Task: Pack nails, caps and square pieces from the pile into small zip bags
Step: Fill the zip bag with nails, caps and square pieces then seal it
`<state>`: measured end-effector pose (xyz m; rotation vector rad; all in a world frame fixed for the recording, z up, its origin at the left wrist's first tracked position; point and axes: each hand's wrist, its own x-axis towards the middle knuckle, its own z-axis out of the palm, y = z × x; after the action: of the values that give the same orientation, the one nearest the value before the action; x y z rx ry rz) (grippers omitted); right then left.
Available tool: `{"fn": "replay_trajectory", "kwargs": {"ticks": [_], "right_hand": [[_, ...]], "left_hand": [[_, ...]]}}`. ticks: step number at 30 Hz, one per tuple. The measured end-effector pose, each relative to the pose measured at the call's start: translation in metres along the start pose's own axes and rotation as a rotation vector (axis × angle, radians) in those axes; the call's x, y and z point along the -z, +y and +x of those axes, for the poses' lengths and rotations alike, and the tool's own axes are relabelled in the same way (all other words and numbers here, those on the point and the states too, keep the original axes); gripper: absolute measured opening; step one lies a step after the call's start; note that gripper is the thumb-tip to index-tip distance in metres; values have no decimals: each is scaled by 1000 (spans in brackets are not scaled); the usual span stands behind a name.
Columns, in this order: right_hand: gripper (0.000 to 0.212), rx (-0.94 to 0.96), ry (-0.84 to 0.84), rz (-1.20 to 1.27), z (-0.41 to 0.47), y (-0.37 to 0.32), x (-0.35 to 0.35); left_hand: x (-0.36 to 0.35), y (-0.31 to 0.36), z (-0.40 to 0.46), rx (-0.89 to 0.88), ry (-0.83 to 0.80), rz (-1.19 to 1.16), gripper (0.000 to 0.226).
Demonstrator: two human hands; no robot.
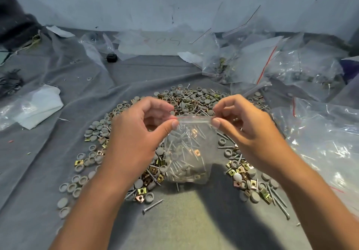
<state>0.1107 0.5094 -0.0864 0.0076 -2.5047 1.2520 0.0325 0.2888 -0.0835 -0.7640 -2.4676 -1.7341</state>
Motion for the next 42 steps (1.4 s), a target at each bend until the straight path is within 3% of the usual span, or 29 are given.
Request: {"fn": "replay_trajectory", "kwargs": {"ticks": [4, 11, 17, 20, 28, 35, 42], "right_hand": [[14, -70, -7, 89, 1, 5, -6], [15, -26, -63, 144, 0, -2, -14], [7, 16, 16, 96, -4, -3, -23], [6, -10, 34, 162, -7, -4, -27], [6, 22, 78, 238, -9, -10, -30], [8, -82, 85, 383, -12, -12, -32], [30, -108, 81, 467, -10, -12, -29]], "left_hand": [[-3, 4, -2, -8, 5, 32, 22], [-11, 8, -5, -27, -27, -1, 16], [-20, 11, -10, -27, -21, -2, 40], [-22, 10, -11, -43, 21, 10, 37], [-19, 9, -11, 44, -17, -111, 44], [-19, 5, -7, 136, 3, -280, 40], [-18, 5, -2, 246, -99, -334, 49]]}}
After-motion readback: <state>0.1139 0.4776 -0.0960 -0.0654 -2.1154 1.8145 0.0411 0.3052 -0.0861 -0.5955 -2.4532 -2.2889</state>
